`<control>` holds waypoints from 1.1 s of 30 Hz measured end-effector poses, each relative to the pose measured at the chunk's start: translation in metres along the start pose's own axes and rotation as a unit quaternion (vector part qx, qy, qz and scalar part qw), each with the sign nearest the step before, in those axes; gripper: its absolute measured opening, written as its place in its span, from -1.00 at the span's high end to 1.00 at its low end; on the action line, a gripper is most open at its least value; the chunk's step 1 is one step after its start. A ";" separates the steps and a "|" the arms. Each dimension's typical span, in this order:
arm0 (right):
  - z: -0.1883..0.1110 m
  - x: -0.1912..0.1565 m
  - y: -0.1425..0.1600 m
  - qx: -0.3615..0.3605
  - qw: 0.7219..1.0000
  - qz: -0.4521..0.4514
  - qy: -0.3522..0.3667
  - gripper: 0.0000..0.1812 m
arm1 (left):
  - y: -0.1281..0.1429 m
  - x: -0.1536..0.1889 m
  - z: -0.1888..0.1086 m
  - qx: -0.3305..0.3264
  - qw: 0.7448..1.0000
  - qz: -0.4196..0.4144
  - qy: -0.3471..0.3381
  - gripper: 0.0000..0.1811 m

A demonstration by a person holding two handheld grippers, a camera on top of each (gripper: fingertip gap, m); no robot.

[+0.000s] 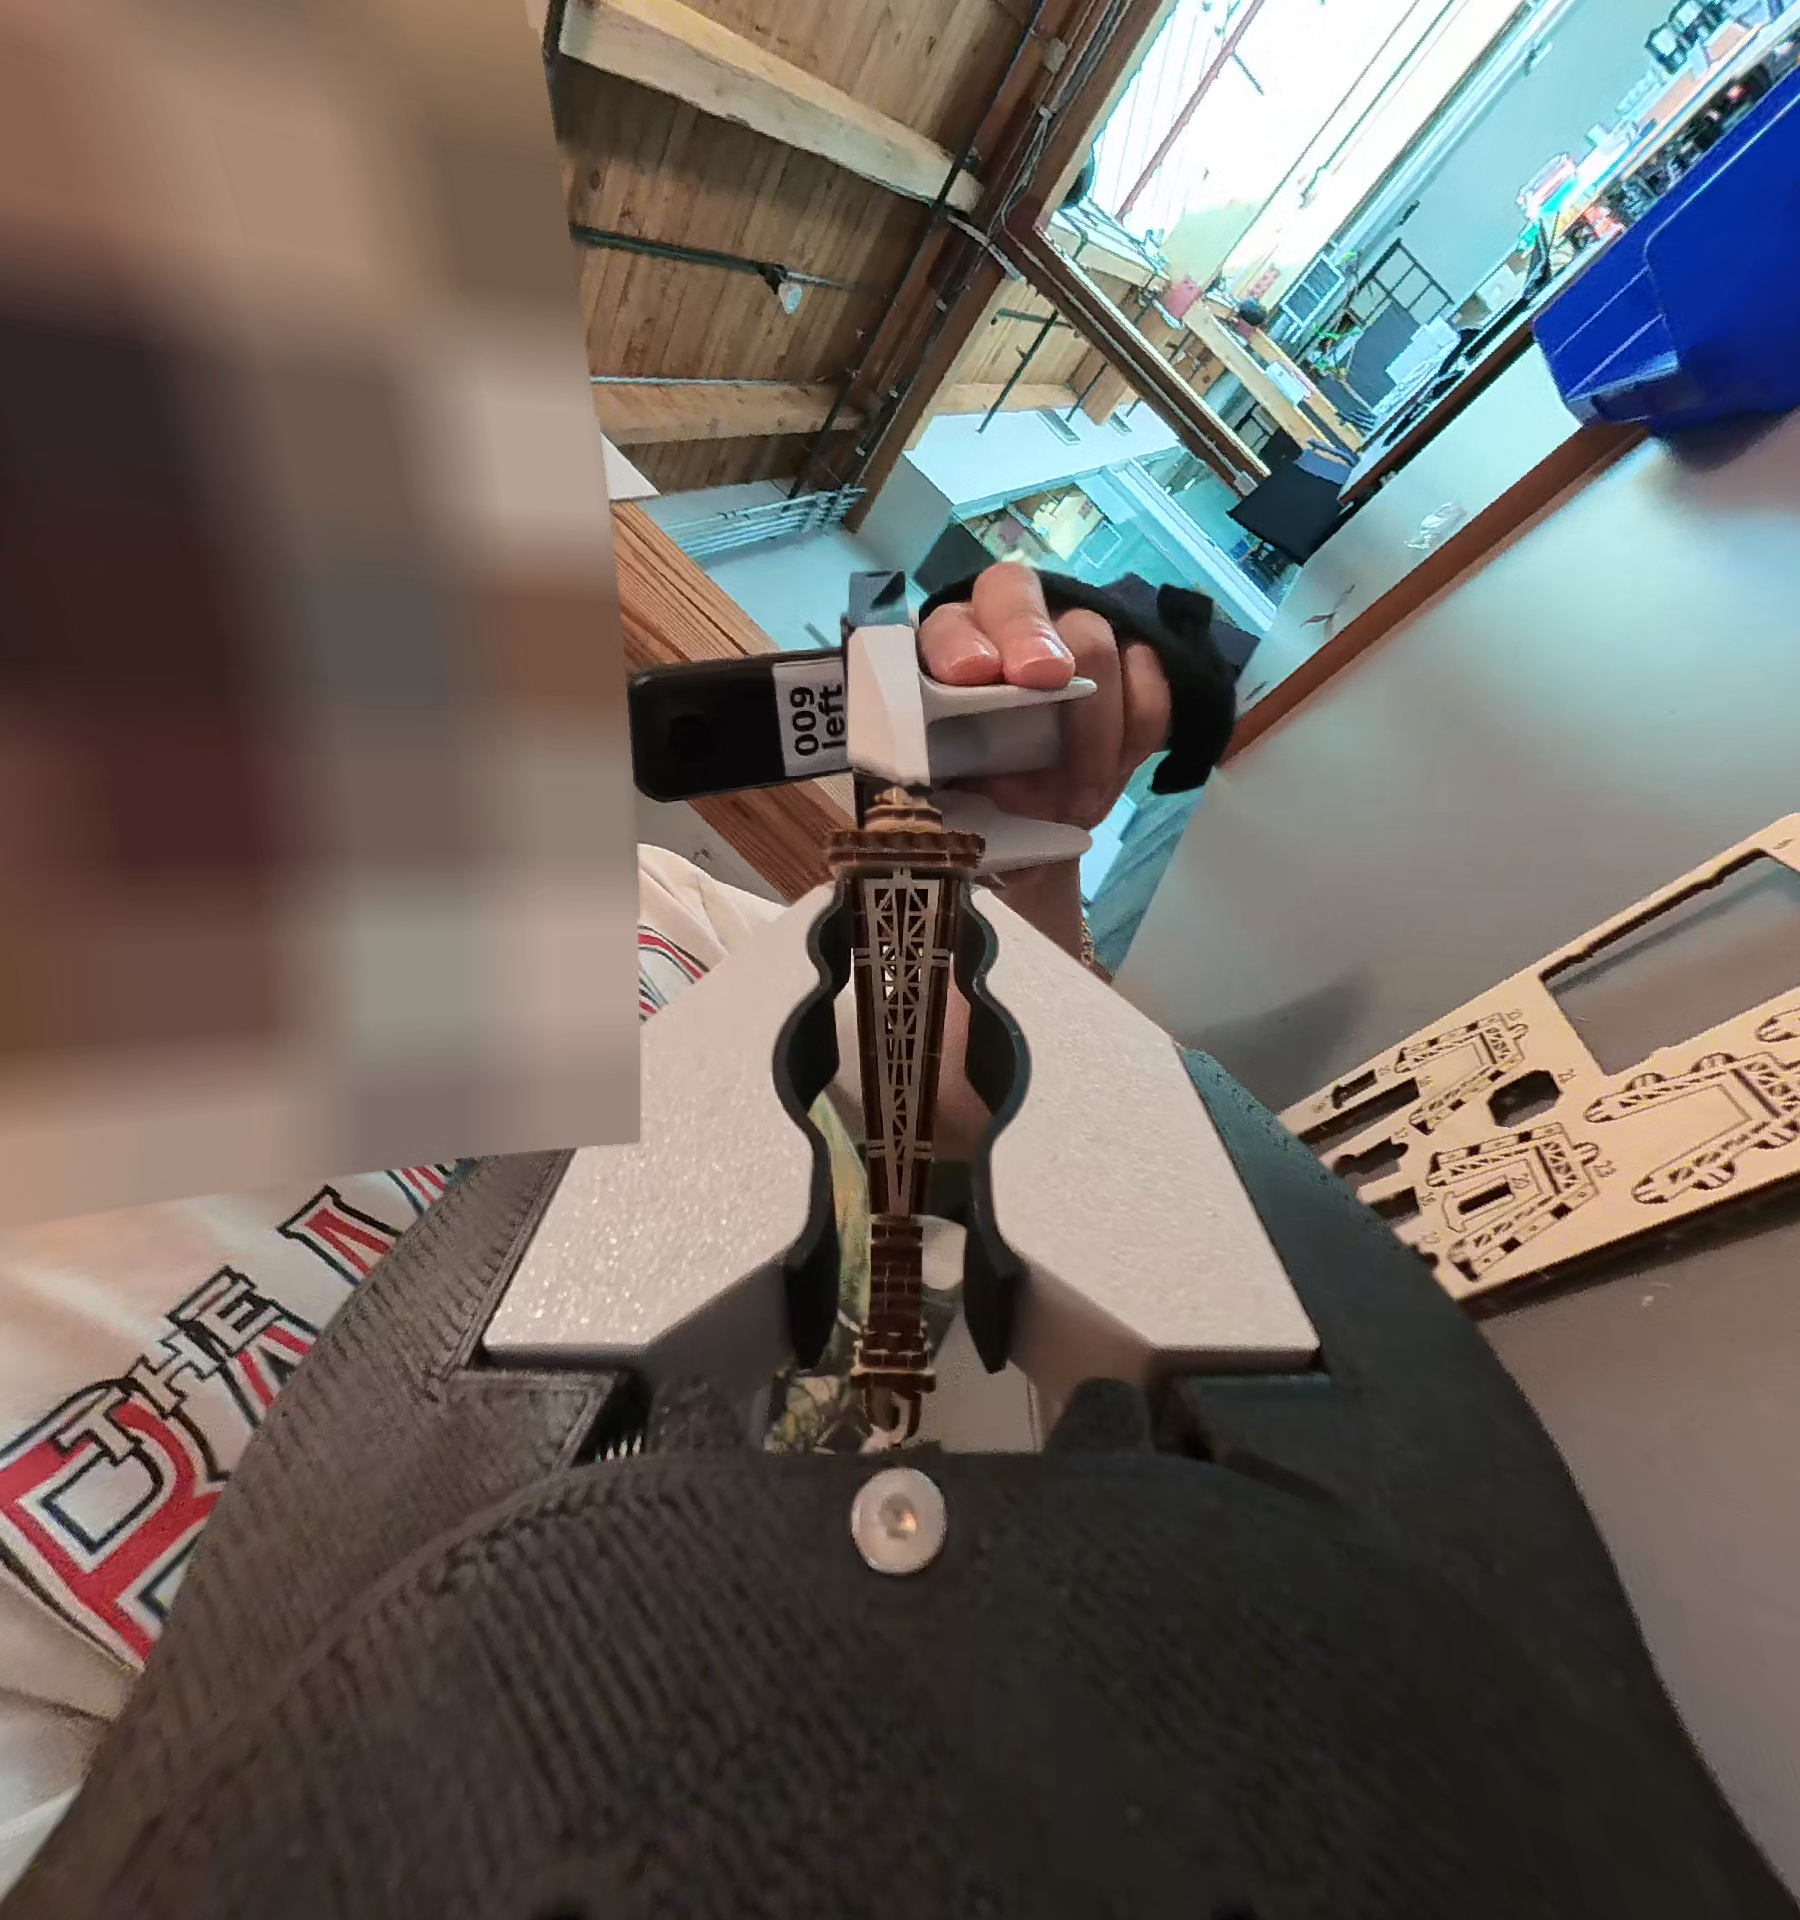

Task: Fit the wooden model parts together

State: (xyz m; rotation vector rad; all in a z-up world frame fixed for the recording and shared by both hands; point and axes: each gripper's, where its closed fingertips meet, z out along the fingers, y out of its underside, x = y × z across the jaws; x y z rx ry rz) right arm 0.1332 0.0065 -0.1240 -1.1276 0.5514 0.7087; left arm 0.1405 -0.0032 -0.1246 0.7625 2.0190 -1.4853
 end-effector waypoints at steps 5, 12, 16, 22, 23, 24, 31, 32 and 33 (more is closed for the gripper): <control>-0.001 0.001 0.001 -0.013 1.000 -0.020 0.018 0.82 | 0.001 0.001 0.000 0.002 1.000 0.010 0.002 0.79; -0.001 -0.001 0.002 -0.019 0.999 -0.021 0.017 0.82 | -0.001 0.002 0.000 -0.012 0.999 0.030 0.000 0.79; -0.001 0.002 0.004 -0.022 0.999 -0.018 0.022 0.82 | 0.003 0.004 0.000 -0.025 0.999 0.037 0.006 0.81; -0.003 0.009 0.004 -0.041 0.994 -0.078 0.066 0.82 | 0.009 0.004 0.002 -0.018 1.000 0.005 0.015 0.78; -0.004 0.013 0.005 -0.054 0.989 -0.107 0.090 0.82 | 0.011 0.006 0.003 -0.016 1.000 -0.002 0.021 0.76; -0.007 0.015 0.007 -0.070 0.982 -0.136 0.109 0.82 | 0.012 0.005 0.002 -0.014 1.000 -0.008 0.021 0.67; -0.019 0.016 0.005 -0.128 0.939 -0.267 0.176 0.82 | 0.004 0.007 -0.010 0.025 0.996 -0.070 0.057 0.66; -0.019 0.016 0.007 -0.138 0.933 -0.280 0.180 0.82 | 0.002 0.008 -0.010 0.033 0.994 -0.077 0.064 0.71; -0.020 0.016 0.009 -0.150 0.927 -0.292 0.183 0.82 | 0.000 0.010 -0.010 0.039 0.993 -0.085 0.070 0.78</control>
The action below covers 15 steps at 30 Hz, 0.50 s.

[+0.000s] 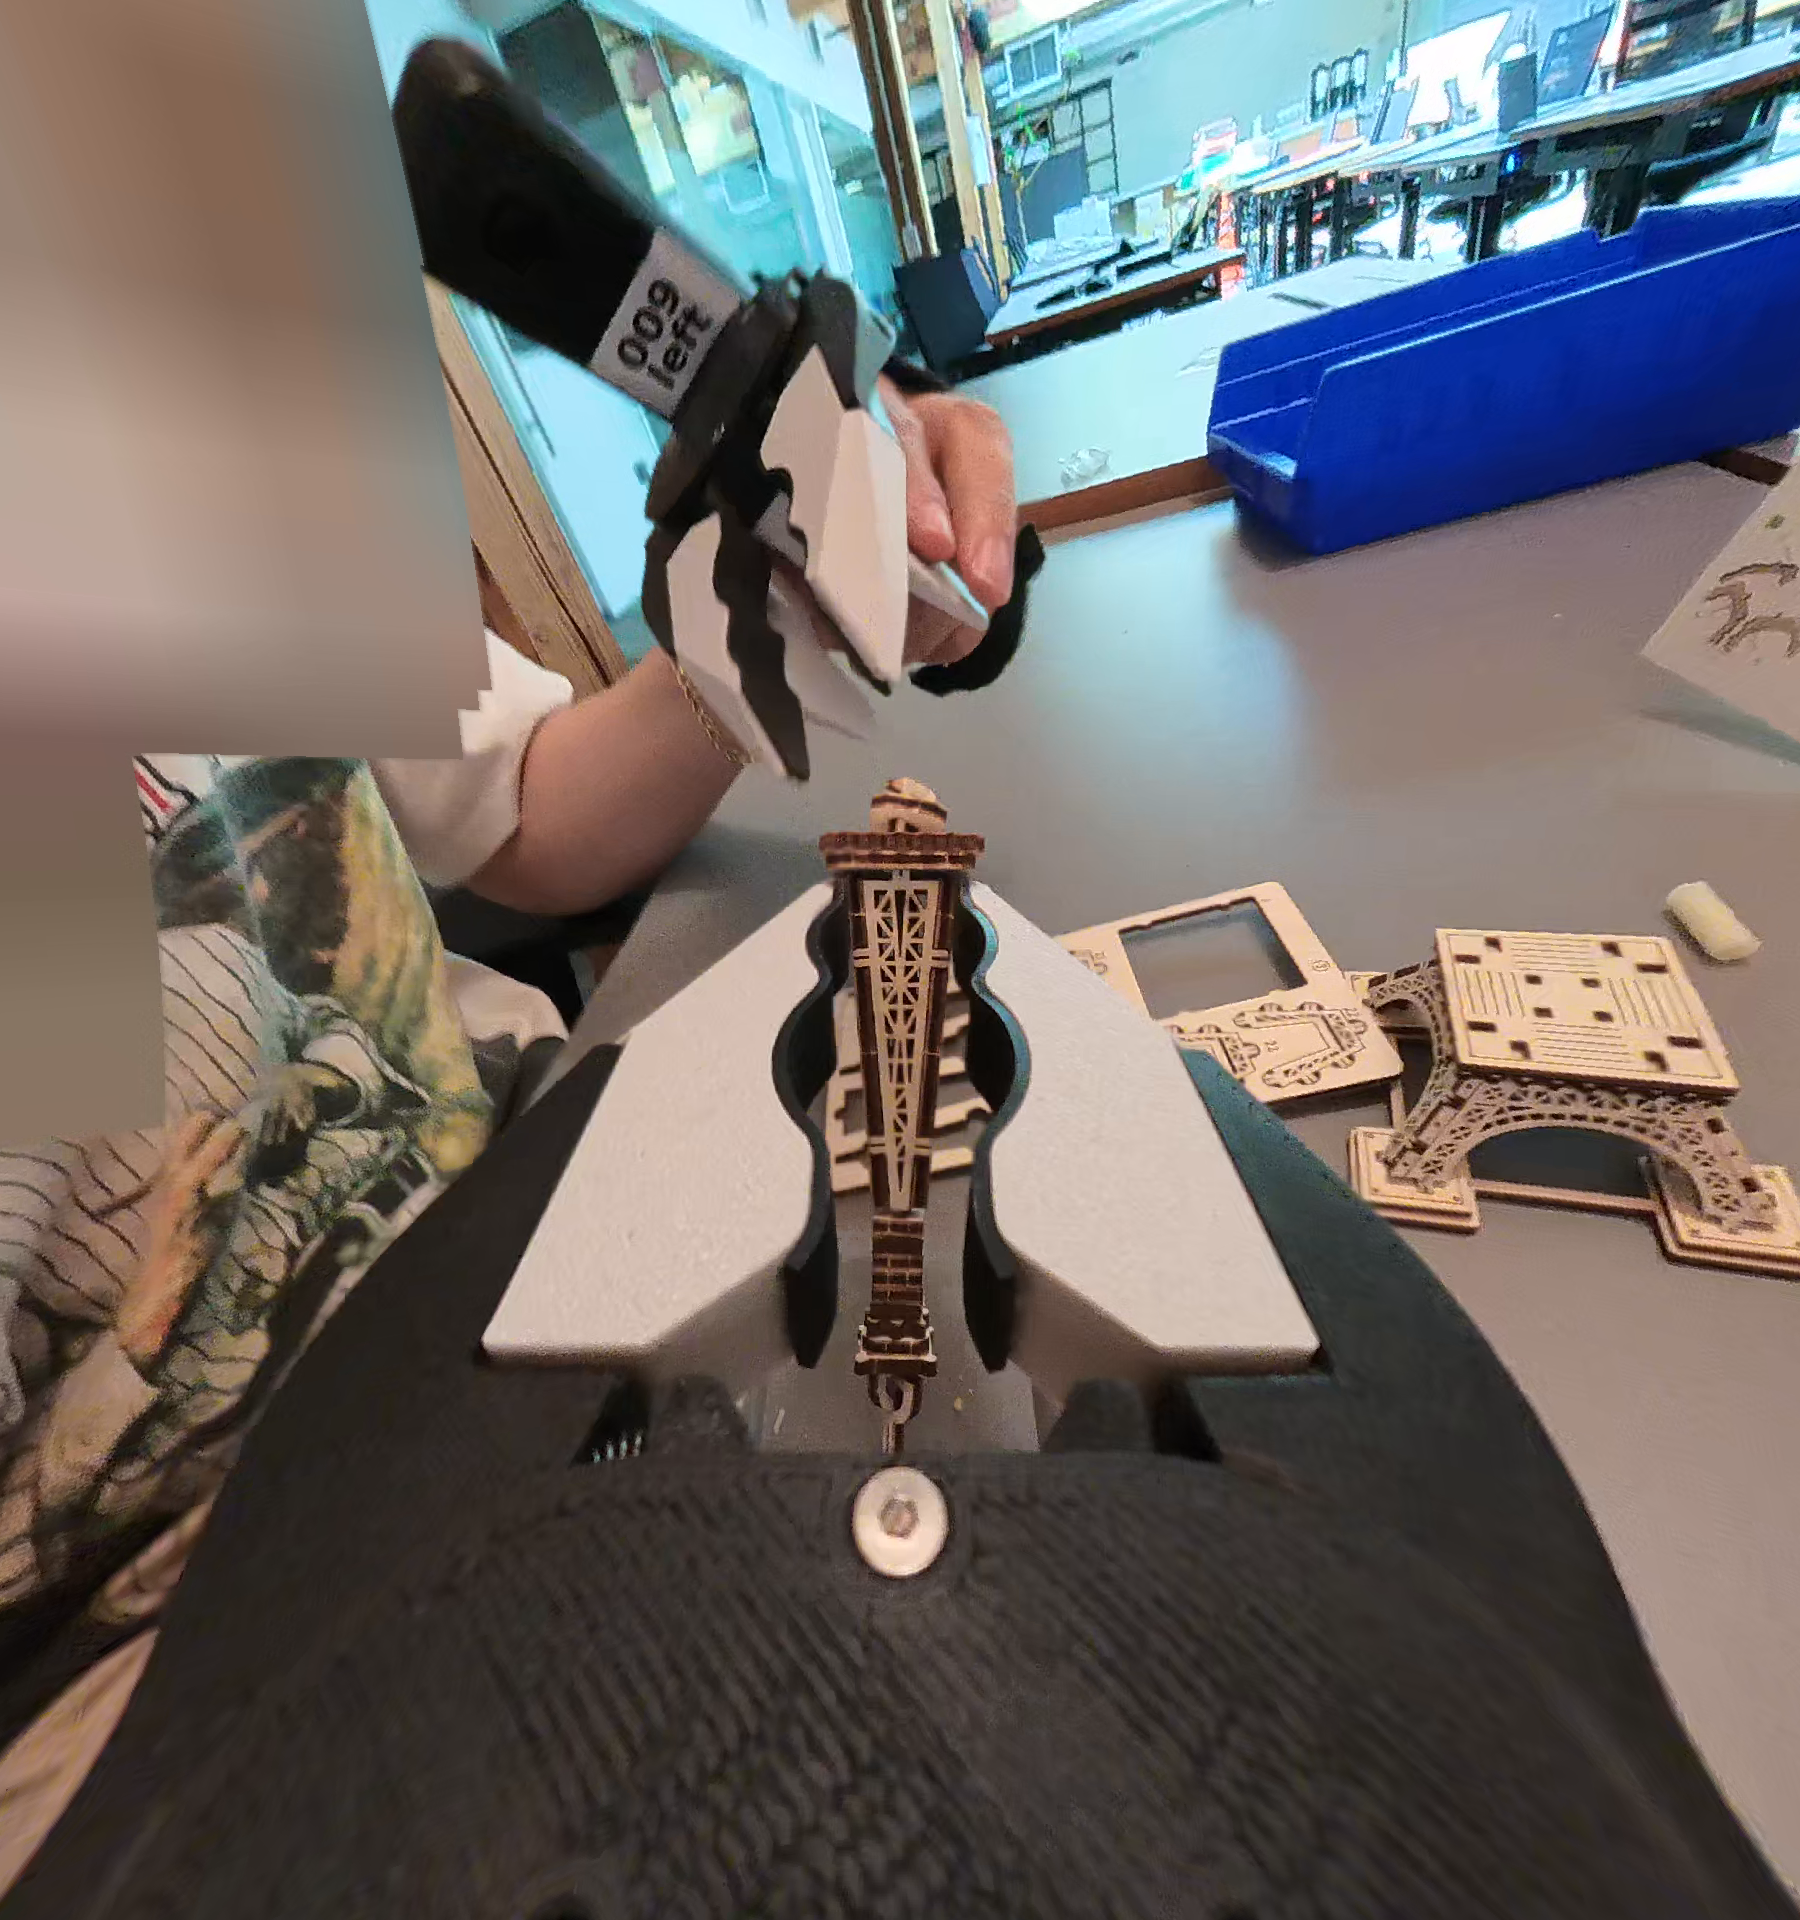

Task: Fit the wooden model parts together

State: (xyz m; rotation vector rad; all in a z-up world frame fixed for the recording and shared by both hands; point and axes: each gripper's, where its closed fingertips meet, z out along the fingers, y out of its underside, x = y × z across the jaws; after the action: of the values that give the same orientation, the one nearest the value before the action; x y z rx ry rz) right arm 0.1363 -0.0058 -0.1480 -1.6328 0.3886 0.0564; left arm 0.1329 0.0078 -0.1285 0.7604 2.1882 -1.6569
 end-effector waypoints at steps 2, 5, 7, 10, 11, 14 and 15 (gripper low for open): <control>0.001 -0.001 0.006 -0.027 0.999 -0.032 0.010 0.82 | 0.000 -0.005 0.002 0.006 1.000 -0.016 -0.011 0.92; 0.004 -0.005 0.014 -0.063 0.995 -0.078 0.016 0.82 | 0.009 0.001 0.006 -0.012 0.999 -0.038 0.011 0.96; 0.007 -0.010 0.019 -0.078 0.993 -0.089 0.005 0.82 | 0.011 0.008 0.009 -0.013 0.998 -0.047 0.032 0.92; 0.011 -0.014 0.025 -0.088 0.992 -0.085 -0.012 0.82 | 0.009 0.017 0.012 -0.006 0.997 -0.056 0.060 0.97; 0.012 -0.015 0.026 -0.088 0.992 -0.084 -0.015 0.82 | 0.009 0.020 0.012 -0.006 0.996 -0.060 0.069 0.97; 0.013 -0.020 0.028 -0.092 0.992 -0.083 -0.029 0.82 | 0.009 0.026 0.010 -0.004 0.994 -0.059 0.088 0.98; 0.013 -0.020 0.028 -0.092 0.992 -0.082 -0.031 0.82 | 0.009 0.026 0.010 -0.005 0.994 -0.059 0.089 0.97</control>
State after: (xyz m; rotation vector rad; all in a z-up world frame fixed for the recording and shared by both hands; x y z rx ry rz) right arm 0.1120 0.0101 -0.1707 -1.8363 0.2046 0.0181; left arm 0.1158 0.0058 -0.1524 0.8187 2.4042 -1.6904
